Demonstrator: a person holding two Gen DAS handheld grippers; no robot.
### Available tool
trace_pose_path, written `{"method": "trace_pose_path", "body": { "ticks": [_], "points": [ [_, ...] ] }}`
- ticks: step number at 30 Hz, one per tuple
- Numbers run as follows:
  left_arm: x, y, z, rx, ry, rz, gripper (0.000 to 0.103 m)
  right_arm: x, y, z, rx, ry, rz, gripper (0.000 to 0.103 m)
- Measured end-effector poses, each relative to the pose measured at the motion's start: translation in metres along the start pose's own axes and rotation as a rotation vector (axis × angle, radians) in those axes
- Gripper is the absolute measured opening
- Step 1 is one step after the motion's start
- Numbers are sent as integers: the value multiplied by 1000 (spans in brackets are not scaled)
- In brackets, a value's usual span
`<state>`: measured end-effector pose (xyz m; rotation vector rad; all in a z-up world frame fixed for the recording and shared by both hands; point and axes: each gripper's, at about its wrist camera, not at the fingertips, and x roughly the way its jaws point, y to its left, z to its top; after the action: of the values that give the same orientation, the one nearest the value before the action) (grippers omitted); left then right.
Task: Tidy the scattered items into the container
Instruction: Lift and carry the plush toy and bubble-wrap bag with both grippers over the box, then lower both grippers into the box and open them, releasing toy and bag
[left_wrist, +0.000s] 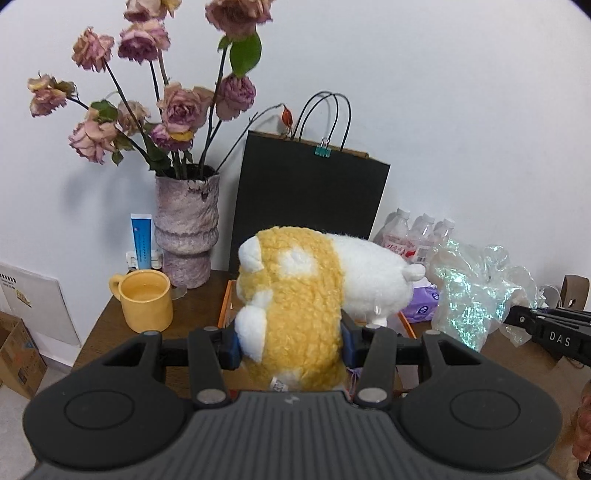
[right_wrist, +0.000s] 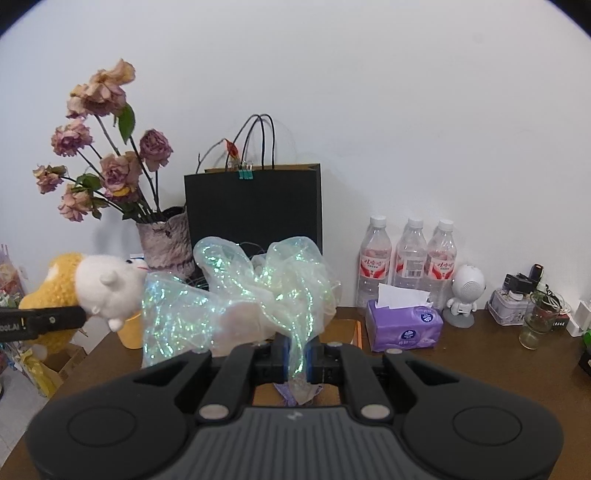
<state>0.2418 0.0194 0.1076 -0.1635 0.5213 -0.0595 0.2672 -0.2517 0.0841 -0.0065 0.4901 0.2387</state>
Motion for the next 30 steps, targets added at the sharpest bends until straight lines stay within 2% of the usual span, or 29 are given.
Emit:
{"method": "trace_pose_path", "body": {
  "ticks": [14,24,30],
  "points": [
    [73,5,-2,-16,86,11,48,73,-15,-12,26,91,-6,7],
    [133,5,-6,16,132,36,48,150,-24,-25,37,192,-9,7],
    [178,7,-19,16,202,48,48,197,-22,-43,29,267,1,7]
  ]
}}
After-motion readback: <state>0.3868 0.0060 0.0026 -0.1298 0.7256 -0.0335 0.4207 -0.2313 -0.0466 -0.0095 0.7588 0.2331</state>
